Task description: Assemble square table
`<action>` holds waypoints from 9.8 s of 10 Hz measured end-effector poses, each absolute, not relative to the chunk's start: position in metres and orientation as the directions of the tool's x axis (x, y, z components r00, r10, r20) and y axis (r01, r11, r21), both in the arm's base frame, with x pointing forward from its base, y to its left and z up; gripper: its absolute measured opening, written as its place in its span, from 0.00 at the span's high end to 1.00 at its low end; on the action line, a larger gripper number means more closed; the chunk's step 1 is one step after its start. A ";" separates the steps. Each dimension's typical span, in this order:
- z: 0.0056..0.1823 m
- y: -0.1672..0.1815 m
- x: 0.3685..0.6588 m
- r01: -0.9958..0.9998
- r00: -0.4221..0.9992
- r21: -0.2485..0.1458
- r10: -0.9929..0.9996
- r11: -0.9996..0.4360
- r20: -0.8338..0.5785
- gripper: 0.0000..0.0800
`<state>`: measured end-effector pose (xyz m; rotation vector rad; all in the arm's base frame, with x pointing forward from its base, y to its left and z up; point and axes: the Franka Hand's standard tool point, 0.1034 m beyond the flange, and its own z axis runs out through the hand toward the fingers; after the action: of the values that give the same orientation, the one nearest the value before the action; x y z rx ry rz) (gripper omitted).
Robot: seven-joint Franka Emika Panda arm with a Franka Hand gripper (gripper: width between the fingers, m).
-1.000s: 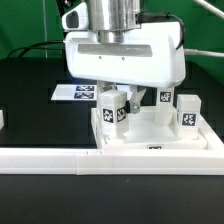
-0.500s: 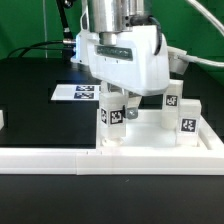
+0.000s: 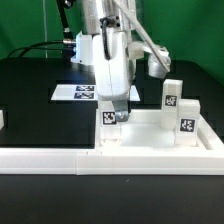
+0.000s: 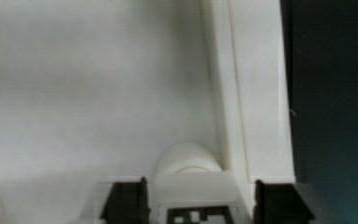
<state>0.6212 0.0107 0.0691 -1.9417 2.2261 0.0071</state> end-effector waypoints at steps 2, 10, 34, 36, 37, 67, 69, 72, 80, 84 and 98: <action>0.069 0.012 0.621 -0.985 -0.103 -0.122 -0.985 0.120 -0.141 0.32; 0.077 0.004 0.615 -0.662 0.744 -0.121 -0.668 -0.739 0.007 0.19; 0.072 0.000 0.623 -0.996 0.075 -0.060 -0.996 -0.072 -0.051 0.40; 0.075 0.010 0.623 -0.921 0.385 -0.077 -0.923 -0.383 -0.023 0.20; 0.074 0.009 0.623 -0.912 0.405 -0.076 -0.914 -0.403 -0.021 0.20; 0.066 0.006 0.623 -0.837 0.533 -0.157 -0.845 -0.523 -0.026 0.19; 0.065 0.008 0.622 -0.602 0.792 -0.122 -0.610 -0.789 0.037 0.19; 0.065 0.006 0.622 -0.653 0.750 -0.122 -0.661 -0.747 0.030 0.47; 0.065 -0.001 0.621 -0.972 -0.228 -0.025 -0.961 0.235 -0.159 0.64; 0.064 0.003 0.619 -0.863 -0.503 0.045 -0.844 0.504 -0.185 0.57; 0.062 -0.001 0.622 -0.640 0.767 -0.082 -0.641 -0.764 -0.015 0.19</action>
Offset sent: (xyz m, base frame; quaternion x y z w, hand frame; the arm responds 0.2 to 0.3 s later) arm -0.0149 0.0248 0.0206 -0.0962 0.0051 -0.4720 0.8763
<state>0.6220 -0.0007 0.0619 -2.8756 1.0438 -0.0211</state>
